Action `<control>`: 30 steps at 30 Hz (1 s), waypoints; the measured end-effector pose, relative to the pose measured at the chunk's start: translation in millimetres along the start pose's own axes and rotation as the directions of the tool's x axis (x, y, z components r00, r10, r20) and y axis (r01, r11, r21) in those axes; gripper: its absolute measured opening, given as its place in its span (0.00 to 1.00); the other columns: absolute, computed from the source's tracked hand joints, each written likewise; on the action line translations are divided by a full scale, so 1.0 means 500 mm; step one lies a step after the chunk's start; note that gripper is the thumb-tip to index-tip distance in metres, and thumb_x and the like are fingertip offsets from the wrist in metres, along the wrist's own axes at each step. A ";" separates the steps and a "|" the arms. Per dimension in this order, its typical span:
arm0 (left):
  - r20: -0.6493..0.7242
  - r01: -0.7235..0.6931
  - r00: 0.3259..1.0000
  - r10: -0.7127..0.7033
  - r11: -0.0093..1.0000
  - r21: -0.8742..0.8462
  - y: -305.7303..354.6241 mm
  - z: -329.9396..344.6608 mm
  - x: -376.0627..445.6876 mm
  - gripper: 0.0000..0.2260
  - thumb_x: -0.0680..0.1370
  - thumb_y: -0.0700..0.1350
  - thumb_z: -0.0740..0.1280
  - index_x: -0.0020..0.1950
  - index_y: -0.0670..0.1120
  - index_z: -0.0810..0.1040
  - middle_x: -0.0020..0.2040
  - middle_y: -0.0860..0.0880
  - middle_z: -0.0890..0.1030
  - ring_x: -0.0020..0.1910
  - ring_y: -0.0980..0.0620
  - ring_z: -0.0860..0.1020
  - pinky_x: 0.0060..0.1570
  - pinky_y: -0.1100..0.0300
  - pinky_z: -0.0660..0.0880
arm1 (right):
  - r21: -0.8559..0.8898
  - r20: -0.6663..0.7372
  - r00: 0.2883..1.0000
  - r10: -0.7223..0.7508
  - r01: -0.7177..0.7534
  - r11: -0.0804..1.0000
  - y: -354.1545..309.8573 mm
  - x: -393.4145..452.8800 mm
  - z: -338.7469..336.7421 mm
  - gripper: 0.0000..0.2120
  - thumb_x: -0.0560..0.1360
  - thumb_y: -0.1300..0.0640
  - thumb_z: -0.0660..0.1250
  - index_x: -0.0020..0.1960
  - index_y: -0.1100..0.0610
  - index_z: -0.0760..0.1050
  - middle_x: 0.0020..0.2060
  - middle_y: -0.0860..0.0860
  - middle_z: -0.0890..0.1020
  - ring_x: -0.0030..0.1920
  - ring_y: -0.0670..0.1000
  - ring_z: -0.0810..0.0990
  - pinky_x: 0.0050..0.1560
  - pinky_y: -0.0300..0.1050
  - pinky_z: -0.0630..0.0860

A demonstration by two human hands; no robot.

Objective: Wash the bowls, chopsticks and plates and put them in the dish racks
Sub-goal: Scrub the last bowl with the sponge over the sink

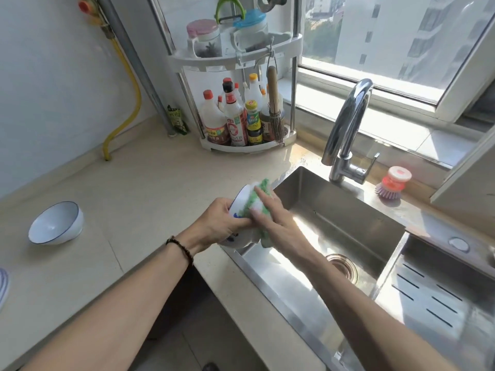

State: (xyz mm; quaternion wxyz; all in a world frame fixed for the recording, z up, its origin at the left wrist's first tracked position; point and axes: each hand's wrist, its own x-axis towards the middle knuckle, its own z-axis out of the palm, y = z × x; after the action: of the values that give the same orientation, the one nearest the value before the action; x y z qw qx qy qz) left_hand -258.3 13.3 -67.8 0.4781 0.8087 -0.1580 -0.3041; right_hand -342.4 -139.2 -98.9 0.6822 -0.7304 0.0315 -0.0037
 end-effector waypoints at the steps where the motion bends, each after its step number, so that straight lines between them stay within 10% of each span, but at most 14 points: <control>1: -0.012 -0.024 1.000 0.023 0.999 -0.030 0.005 0.003 0.001 0.08 0.75 0.41 0.76 0.51 0.40 0.85 0.47 0.41 0.86 0.45 0.48 0.84 0.46 0.56 0.80 | 0.060 -0.033 0.999 -0.004 0.006 0.998 -0.006 -0.003 0.017 0.30 0.80 0.41 0.61 0.80 0.47 0.60 0.78 0.43 0.58 0.74 0.45 0.64 0.71 0.46 0.70; 8: -0.007 -0.088 0.996 0.088 0.996 -0.009 0.032 0.017 -0.021 0.08 0.74 0.39 0.75 0.51 0.38 0.83 0.47 0.40 0.86 0.48 0.40 0.84 0.51 0.49 0.80 | 0.153 -0.210 0.971 0.115 -0.084 0.985 -0.018 0.057 0.014 0.28 0.72 0.30 0.62 0.69 0.37 0.73 0.69 0.51 0.75 0.67 0.52 0.75 0.69 0.58 0.72; 12: -0.091 -0.110 0.989 0.115 0.992 0.066 0.037 0.022 -0.020 0.02 0.74 0.31 0.71 0.41 0.34 0.81 0.34 0.45 0.82 0.35 0.50 0.79 0.34 0.59 0.75 | -0.155 -0.196 0.979 -0.049 0.018 0.988 -0.028 0.054 0.052 0.23 0.80 0.37 0.58 0.74 0.40 0.68 0.64 0.51 0.69 0.61 0.51 0.73 0.64 0.50 0.73; 17: 0.023 -0.097 0.995 0.095 0.988 0.119 0.045 0.022 -0.046 0.03 0.74 0.38 0.75 0.43 0.41 0.82 0.37 0.48 0.83 0.34 0.56 0.82 0.33 0.65 0.76 | 0.276 -0.180 0.943 0.280 -0.225 0.934 -0.032 0.075 0.022 0.24 0.71 0.32 0.60 0.53 0.47 0.81 0.52 0.58 0.84 0.52 0.60 0.84 0.61 0.68 0.76; 21: -0.022 -0.091 0.995 0.095 0.987 0.131 0.046 0.017 -0.032 0.13 0.73 0.33 0.74 0.32 0.47 0.79 0.28 0.54 0.80 0.29 0.57 0.78 0.33 0.62 0.73 | -0.040 -0.200 0.975 0.098 -0.108 0.993 -0.035 0.061 0.057 0.19 0.82 0.40 0.56 0.71 0.41 0.71 0.66 0.52 0.71 0.66 0.52 0.72 0.70 0.53 0.68; 25: 0.035 -0.087 0.996 0.083 0.988 0.127 0.057 0.018 -0.045 0.03 0.73 0.35 0.74 0.42 0.40 0.82 0.36 0.47 0.83 0.33 0.56 0.82 0.33 0.65 0.75 | 0.418 -0.170 0.917 0.362 -0.265 0.869 -0.038 0.080 0.025 0.17 0.66 0.36 0.65 0.44 0.45 0.84 0.45 0.54 0.85 0.47 0.57 0.83 0.63 0.68 0.75; 30: -0.024 -0.078 0.996 0.082 0.986 0.149 0.062 0.011 -0.035 0.04 0.73 0.35 0.74 0.43 0.35 0.81 0.38 0.41 0.83 0.36 0.50 0.81 0.38 0.56 0.77 | -0.014 -0.236 0.968 0.085 -0.091 0.996 -0.039 0.079 0.052 0.22 0.77 0.35 0.60 0.67 0.43 0.74 0.60 0.52 0.77 0.58 0.51 0.78 0.62 0.51 0.75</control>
State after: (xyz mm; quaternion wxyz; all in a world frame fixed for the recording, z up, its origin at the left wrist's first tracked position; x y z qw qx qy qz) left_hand -274.1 3.6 -37.1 0.4308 0.8395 -0.2053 -0.2600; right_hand -300.8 -114.2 -82.9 0.6642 -0.7310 0.1448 -0.0595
